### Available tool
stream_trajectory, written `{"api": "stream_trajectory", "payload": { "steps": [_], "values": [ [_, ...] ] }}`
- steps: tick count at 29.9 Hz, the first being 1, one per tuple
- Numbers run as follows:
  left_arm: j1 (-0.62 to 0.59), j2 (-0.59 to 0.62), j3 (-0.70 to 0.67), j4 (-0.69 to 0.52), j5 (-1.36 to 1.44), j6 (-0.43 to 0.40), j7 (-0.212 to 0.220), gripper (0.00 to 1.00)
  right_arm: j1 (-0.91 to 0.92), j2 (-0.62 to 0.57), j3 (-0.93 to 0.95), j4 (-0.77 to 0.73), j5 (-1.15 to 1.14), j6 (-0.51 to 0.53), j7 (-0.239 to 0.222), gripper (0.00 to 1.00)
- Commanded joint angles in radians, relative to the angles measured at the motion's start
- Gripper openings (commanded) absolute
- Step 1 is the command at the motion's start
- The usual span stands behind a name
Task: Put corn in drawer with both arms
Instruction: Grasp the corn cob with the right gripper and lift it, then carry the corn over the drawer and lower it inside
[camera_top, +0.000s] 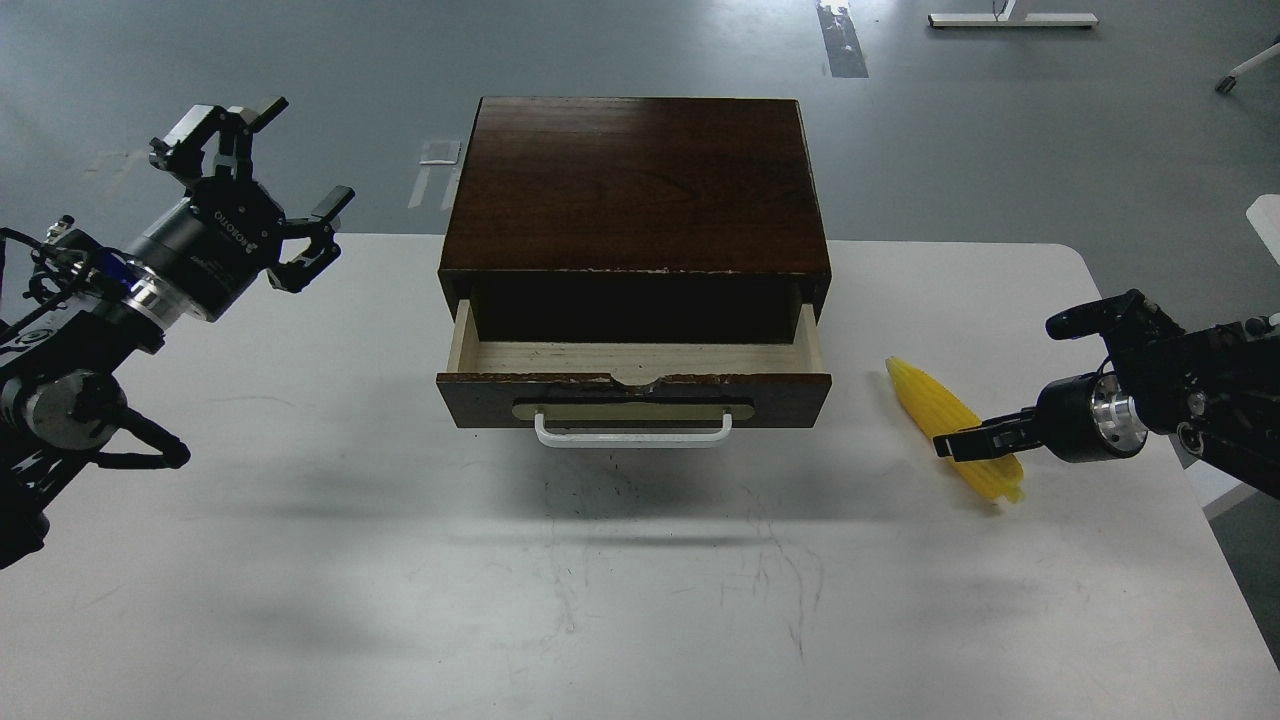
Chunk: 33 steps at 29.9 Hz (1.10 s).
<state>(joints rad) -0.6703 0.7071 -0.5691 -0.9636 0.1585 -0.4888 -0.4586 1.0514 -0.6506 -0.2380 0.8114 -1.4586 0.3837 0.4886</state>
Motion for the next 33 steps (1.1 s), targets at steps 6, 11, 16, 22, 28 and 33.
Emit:
{"api": "stream_trajectory", "payload": {
  "steps": [6,11,16,22,28,33],
  "values": [
    [-0.003,0.002,-0.002,0.000,-0.001,0.000,0.003,0.98,0.142,-0.069,0.002,0.066,0.007,0.001,0.000,0.03],
    [-0.005,0.003,-0.003,0.000,-0.001,0.000,0.003,0.98,0.330,-0.119,0.002,0.140,0.011,0.003,0.000,0.04],
    [-0.006,0.003,-0.003,0.000,-0.001,0.000,0.003,0.98,0.522,-0.118,-0.003,0.183,0.014,0.011,0.000,0.04],
    [-0.012,0.005,-0.003,0.000,-0.001,0.000,0.005,0.98,0.699,0.017,-0.072,0.250,0.007,0.023,0.000,0.04],
    [-0.015,0.014,-0.005,0.000,-0.001,0.000,0.006,0.98,0.820,0.228,-0.158,0.288,0.000,0.020,0.000,0.05],
    [-0.015,0.015,-0.003,0.000,-0.001,0.000,0.008,0.98,0.871,0.345,-0.222,0.295,-0.064,-0.003,0.000,0.05]
  ]
}}
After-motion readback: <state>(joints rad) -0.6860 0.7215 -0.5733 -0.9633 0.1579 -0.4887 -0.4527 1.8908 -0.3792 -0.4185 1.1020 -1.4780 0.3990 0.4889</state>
